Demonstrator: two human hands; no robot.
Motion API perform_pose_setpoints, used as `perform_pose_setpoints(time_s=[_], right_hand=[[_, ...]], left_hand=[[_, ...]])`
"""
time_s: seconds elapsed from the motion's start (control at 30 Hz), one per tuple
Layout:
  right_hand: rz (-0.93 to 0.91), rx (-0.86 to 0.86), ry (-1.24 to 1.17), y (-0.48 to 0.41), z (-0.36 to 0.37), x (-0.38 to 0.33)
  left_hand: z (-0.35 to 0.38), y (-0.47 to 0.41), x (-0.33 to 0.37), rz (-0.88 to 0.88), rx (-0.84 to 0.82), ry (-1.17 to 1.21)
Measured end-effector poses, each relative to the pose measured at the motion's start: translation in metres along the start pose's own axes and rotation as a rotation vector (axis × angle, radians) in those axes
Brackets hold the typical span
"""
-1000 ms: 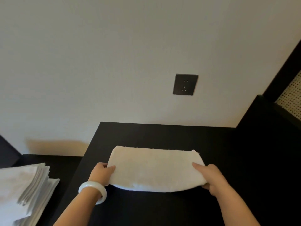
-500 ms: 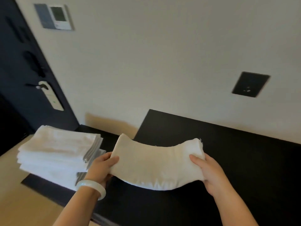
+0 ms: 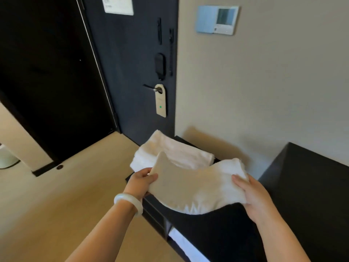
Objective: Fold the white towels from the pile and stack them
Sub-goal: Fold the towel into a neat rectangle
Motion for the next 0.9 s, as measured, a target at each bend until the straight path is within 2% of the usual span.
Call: perform_pose_setpoints(time_s=[0.2,0.33,0.5,0.73,0.8,0.9], right_hand=[[-0.011,0.043,0.018,-0.028,0.044,0.015],[0.054,0.145,0.029,-0.058,0.041,0.037],[0.162,0.164,-0.035,-0.103,0.055,0.052],[0.02,0.254,-0.148,-0.154,0.058,0.034],[0.1,0.37,-0.041,-0.169,0.054,0.061],[0.298,0.567,0.252,-0.183,0.049,0.11]], left_hand=[[-0.048,-0.071,0.015,-0.008,-0.032,-0.114],[-0.054,-0.114,0.006,-0.045,-0.085,-0.181],[-0.055,-0.162,0.02,-0.055,-0.132,-0.231],[-0.042,-0.245,0.084,0.035,-0.255,-0.277],[-0.042,-0.276,0.072,0.024,-0.25,-0.438],[-0.041,-0.314,0.032,-0.026,-0.252,-0.73]])
Point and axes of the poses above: each hand's wrist, its own y-axis away from the middle knuckle, its own z-axis out of the palm, x = y × z, the point moved 10 cm from there along -y, towards the middle knuckle, and after that the axes turned 2 degrees about -y, right-handed, at the moved point
